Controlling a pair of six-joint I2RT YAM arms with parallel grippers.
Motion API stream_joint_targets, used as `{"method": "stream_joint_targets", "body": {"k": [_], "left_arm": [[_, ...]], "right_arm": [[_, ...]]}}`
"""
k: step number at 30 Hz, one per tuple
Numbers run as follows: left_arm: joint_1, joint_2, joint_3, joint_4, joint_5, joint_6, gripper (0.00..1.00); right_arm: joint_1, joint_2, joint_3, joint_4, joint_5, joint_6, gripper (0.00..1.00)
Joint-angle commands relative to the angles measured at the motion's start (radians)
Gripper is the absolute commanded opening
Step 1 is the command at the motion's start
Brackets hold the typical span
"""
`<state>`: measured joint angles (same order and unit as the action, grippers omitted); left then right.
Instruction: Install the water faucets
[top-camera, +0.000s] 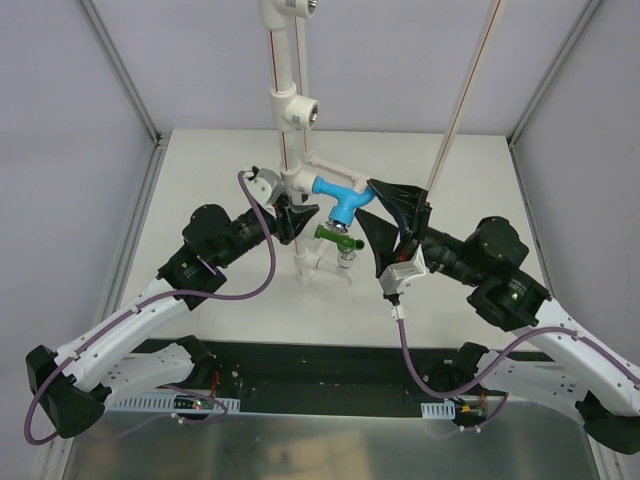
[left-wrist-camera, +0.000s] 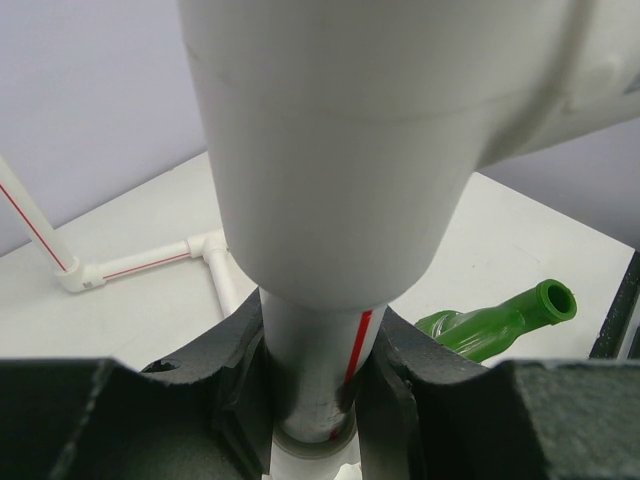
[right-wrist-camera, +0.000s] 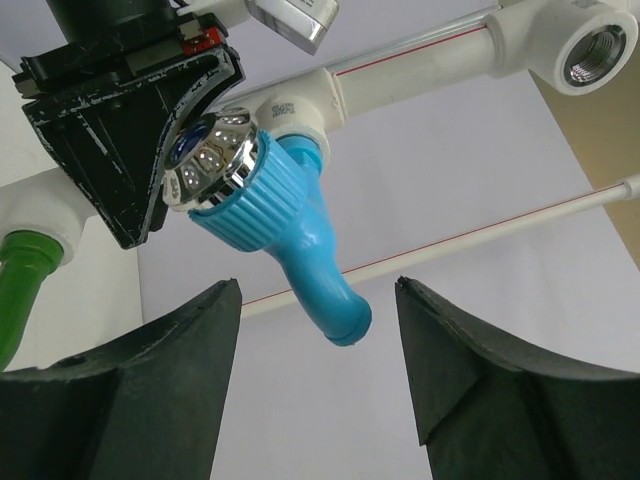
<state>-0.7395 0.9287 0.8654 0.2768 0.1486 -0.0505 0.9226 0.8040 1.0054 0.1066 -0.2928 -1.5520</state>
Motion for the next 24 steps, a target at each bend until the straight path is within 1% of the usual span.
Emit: {"method": "stream_joint_targets", "body": {"k": [1, 16, 24], "left_arm": [[-0.001, 0.009, 0.007, -0.025, -0.006, -0.109, 0.00], [-0.001, 0.002, 0.007, -0.024, -0.007, -0.111, 0.00], [-0.001, -0.002, 0.009, -0.025, -0.004, -0.112, 0.00]], "right_arm": [[0.009, 0.021, 0.064, 0.036, -0.048, -0.033, 0.69], [0.028, 0.164, 0.130, 0.041, -0.086, -0.046, 0.67], [0.028, 0.222, 0.154, 0.056, -0.097, -0.056, 0.63]]}}
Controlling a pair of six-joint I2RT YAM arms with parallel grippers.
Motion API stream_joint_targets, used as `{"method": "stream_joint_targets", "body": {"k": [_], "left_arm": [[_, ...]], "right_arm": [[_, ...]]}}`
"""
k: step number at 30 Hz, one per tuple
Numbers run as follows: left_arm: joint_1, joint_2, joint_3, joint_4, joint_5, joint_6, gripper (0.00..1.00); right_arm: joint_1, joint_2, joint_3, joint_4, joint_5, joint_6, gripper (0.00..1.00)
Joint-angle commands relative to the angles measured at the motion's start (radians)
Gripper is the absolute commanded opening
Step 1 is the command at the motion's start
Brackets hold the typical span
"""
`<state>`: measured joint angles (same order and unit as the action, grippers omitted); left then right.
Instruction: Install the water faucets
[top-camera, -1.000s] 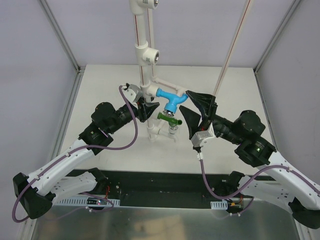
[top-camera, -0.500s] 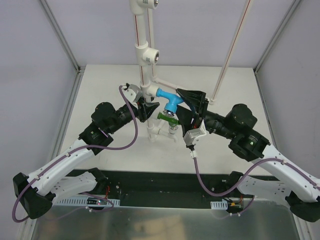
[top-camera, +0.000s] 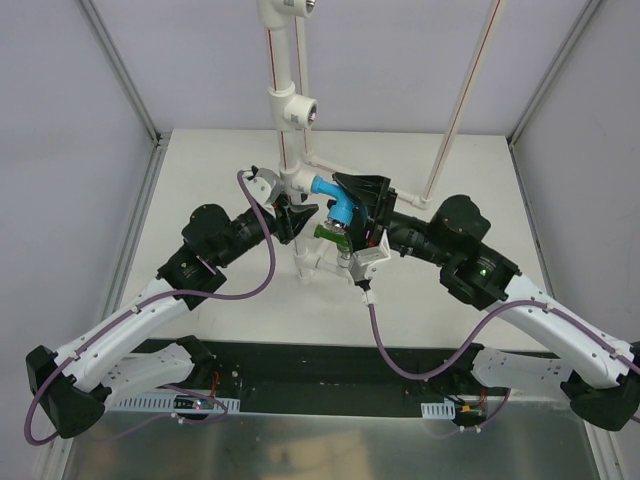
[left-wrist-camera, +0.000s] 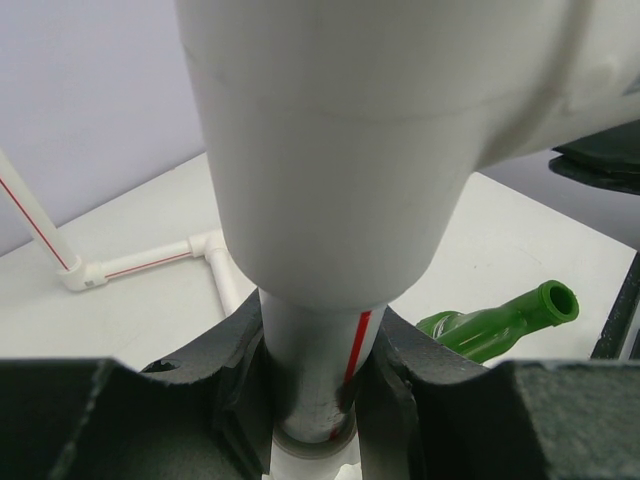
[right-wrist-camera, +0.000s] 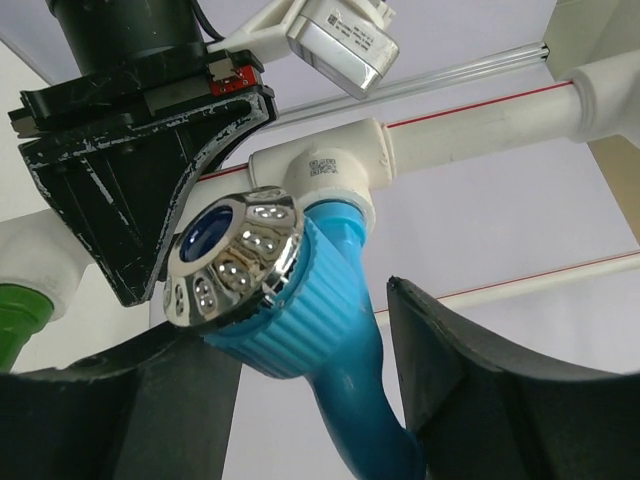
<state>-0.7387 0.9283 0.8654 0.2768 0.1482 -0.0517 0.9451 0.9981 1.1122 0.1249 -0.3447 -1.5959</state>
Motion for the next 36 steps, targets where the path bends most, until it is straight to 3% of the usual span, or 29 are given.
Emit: {"method": "stream_joint_targets", "body": {"k": [1, 5, 12, 18, 23, 27, 36], "left_arm": [[-0.002, -0.003, 0.011, -0.027, -0.006, -0.111, 0.00], [-0.001, -0.008, 0.009, -0.030, -0.007, -0.109, 0.00], [-0.001, -0.009, 0.009, -0.030, -0.007, -0.111, 0.00], [-0.001, -0.003, 0.009, -0.030, -0.004, -0.114, 0.00], [-0.001, -0.003, 0.006, -0.028, 0.001, -0.119, 0.00], [-0.002, -0.011, 0.001, -0.028, -0.001, -0.120, 0.00], [-0.001, -0.025, -0.009, -0.028, -0.012, -0.122, 0.00]], "right_arm": [[0.006, 0.033, 0.047, 0.038, -0.046, -0.012, 0.61], [0.006, 0.040, 0.049, 0.039, -0.062, 0.004, 0.55], [0.018, 0.019, 0.020, 0.044, -0.076, 0.129, 0.34], [0.021, 0.000, 0.012, 0.036, -0.080, 0.436, 0.24], [0.021, -0.007, 0.015, 0.032, -0.073, 0.673, 0.05], [0.021, 0.000, 0.008, 0.054, -0.062, 0.884, 0.00], [0.018, 0.000, -0.064, 0.226, 0.044, 1.379, 0.00]]}}
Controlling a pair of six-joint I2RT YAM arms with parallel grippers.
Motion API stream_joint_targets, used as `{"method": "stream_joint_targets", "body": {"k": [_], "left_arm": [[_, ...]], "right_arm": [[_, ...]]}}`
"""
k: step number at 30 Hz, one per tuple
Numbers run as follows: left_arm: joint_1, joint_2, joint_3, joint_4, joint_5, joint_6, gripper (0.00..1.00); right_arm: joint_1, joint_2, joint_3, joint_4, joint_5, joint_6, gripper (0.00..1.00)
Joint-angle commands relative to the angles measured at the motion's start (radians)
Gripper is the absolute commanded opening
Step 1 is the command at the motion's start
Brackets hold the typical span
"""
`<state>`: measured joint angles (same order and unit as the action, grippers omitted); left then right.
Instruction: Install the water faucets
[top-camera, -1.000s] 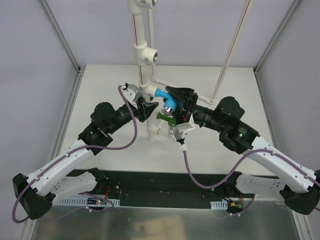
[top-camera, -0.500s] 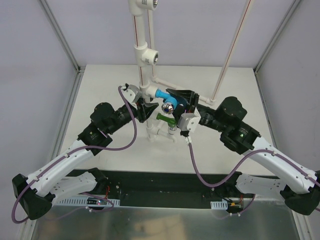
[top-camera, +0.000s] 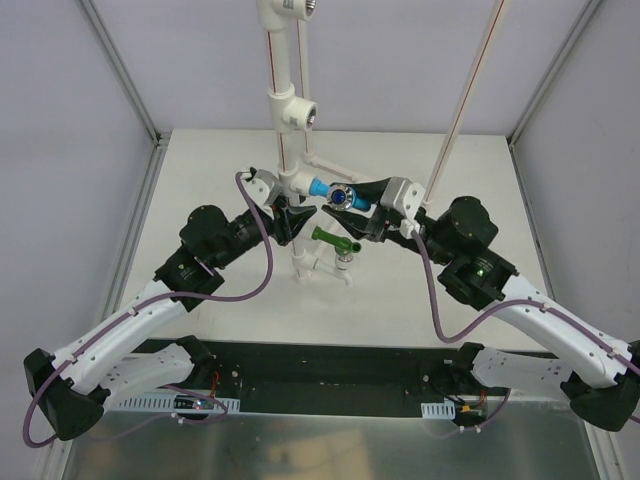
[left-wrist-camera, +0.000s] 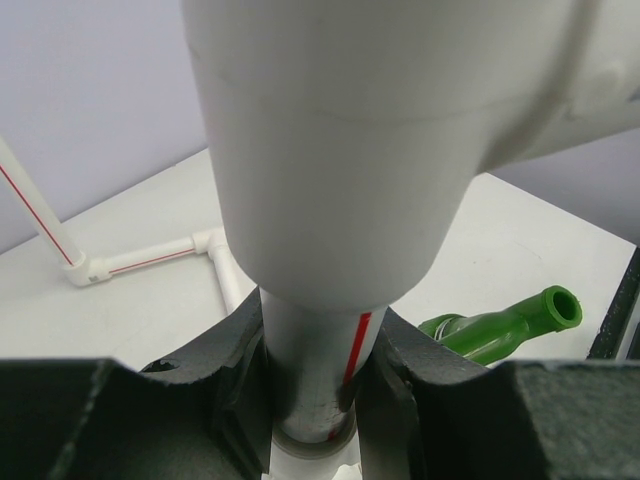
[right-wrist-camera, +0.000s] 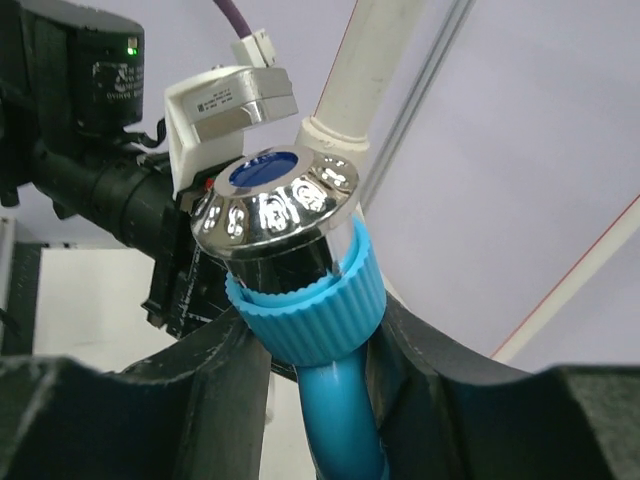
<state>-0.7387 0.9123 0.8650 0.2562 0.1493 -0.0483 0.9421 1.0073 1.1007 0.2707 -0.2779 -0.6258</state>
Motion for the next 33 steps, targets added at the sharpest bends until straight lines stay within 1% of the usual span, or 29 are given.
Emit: {"method": "stream_joint_targets", "body": {"k": [1, 4, 7, 10, 16, 17, 21, 25, 26, 28, 29, 32, 33], "left_arm": [[-0.001, -0.009, -0.009, -0.008, -0.013, -0.124, 0.00], [-0.002, -0.003, -0.009, -0.008, -0.014, -0.125, 0.00], [-0.002, 0.003, -0.006, -0.008, -0.013, -0.124, 0.00], [-0.002, 0.008, -0.004, -0.006, -0.011, -0.125, 0.00], [-0.002, 0.005, -0.006, -0.005, -0.011, -0.127, 0.00], [-0.001, 0.004, -0.006, -0.006, -0.014, -0.127, 0.00], [-0.002, 0.003, -0.008, -0.005, -0.014, -0.128, 0.00], [-0.002, -0.001, -0.009, -0.005, -0.011, -0.128, 0.00], [-0.001, -0.003, -0.011, -0.005, -0.013, -0.127, 0.00], [-0.002, -0.010, -0.011, -0.005, -0.014, -0.127, 0.00], [-0.002, -0.010, -0.012, -0.005, -0.014, -0.127, 0.00], [-0.002, -0.012, -0.014, -0.008, -0.014, -0.127, 0.00], [-0.001, -0.012, -0.012, -0.006, -0.013, -0.128, 0.00]], "right_arm": [[0.023, -0.010, -0.064, 0.099, -0.012, 0.447, 0.00], [0.023, -0.013, -0.082, 0.146, 0.041, 0.613, 0.00], [0.021, -0.007, -0.084, 0.153, 0.115, 0.791, 0.00], [0.024, -0.004, -0.068, 0.125, 0.212, 0.978, 0.00], [0.023, 0.004, -0.022, 0.056, 0.272, 1.286, 0.00], [0.021, 0.007, -0.015, 0.048, 0.307, 1.334, 0.00], [0.023, 0.014, 0.001, 0.001, 0.356, 1.541, 0.00], [0.021, 0.020, -0.001, -0.044, 0.396, 1.699, 0.00], [0.023, 0.017, -0.004, -0.047, 0.407, 1.710, 0.00], [0.021, 0.010, -0.004, -0.038, 0.416, 1.660, 0.00], [0.023, 0.004, -0.001, -0.037, 0.421, 1.608, 0.07], [0.023, -0.021, -0.002, -0.034, 0.437, 1.444, 0.40], [0.021, -0.030, -0.007, -0.028, 0.444, 1.383, 0.48]]}}
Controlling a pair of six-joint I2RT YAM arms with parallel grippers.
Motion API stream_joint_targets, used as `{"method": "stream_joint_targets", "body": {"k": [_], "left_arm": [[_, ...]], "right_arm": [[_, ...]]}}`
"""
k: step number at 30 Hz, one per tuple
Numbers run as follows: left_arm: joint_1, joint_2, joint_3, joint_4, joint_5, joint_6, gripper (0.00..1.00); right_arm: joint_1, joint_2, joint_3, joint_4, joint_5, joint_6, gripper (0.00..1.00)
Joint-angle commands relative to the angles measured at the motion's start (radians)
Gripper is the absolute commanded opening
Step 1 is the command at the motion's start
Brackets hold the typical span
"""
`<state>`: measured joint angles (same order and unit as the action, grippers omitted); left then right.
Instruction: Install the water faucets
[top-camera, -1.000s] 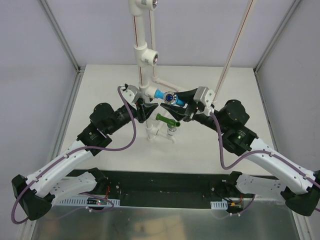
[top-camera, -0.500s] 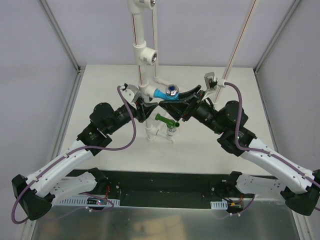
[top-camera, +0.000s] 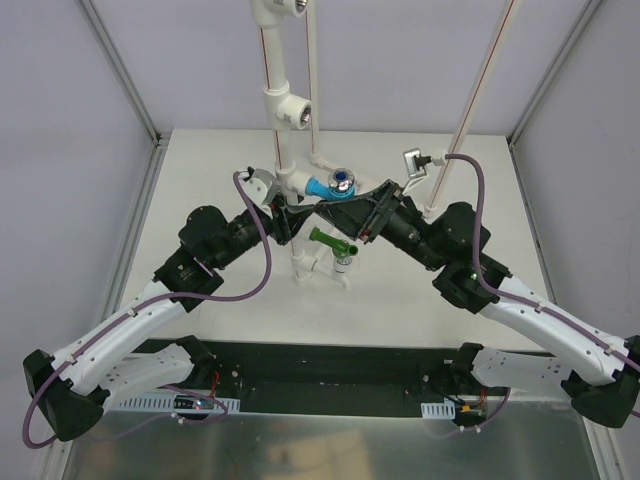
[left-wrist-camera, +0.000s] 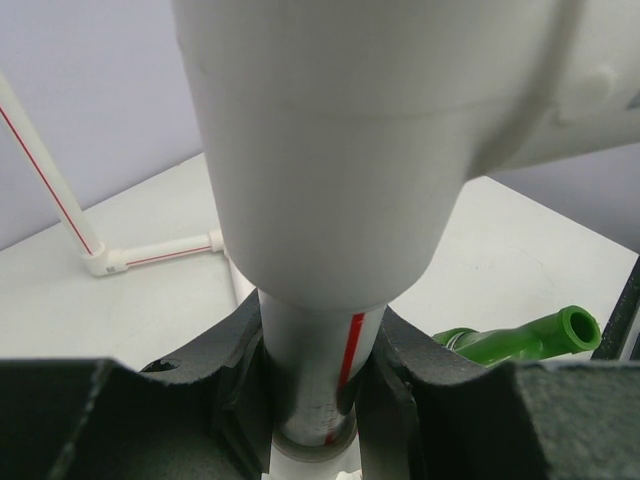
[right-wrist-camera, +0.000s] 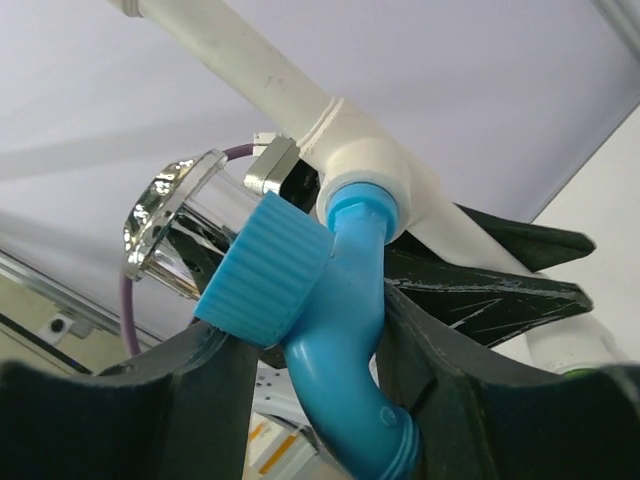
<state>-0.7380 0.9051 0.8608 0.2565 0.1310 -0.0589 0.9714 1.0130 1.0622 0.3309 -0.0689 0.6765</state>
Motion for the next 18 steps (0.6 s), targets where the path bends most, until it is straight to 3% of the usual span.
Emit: {"method": "stream_joint_targets", "body": {"k": [1, 3, 5, 11, 18], "left_arm": [[-0.001, -0.005, -0.009, -0.008, 0.004, -0.116, 0.00], [-0.003, -0.005, -0.005, -0.008, 0.007, -0.117, 0.00], [-0.001, -0.002, -0.003, -0.007, 0.009, -0.121, 0.00], [-0.001, -0.008, -0.003, -0.008, 0.007, -0.119, 0.00], [-0.003, -0.008, 0.001, -0.017, 0.004, -0.116, 0.00]], "right_arm": [[-0.008, -0.046, 0.025, -0.076, 0.235, -0.001, 0.53], [-0.008, -0.057, 0.009, -0.043, 0.218, -0.171, 0.69], [-0.007, -0.068, -0.007, -0.015, 0.204, -0.341, 0.76], [-0.005, -0.077, -0.033, 0.040, 0.120, -0.736, 0.78], [-0.007, -0.065, 0.016, 0.054, -0.011, -0.877, 0.78]]}}
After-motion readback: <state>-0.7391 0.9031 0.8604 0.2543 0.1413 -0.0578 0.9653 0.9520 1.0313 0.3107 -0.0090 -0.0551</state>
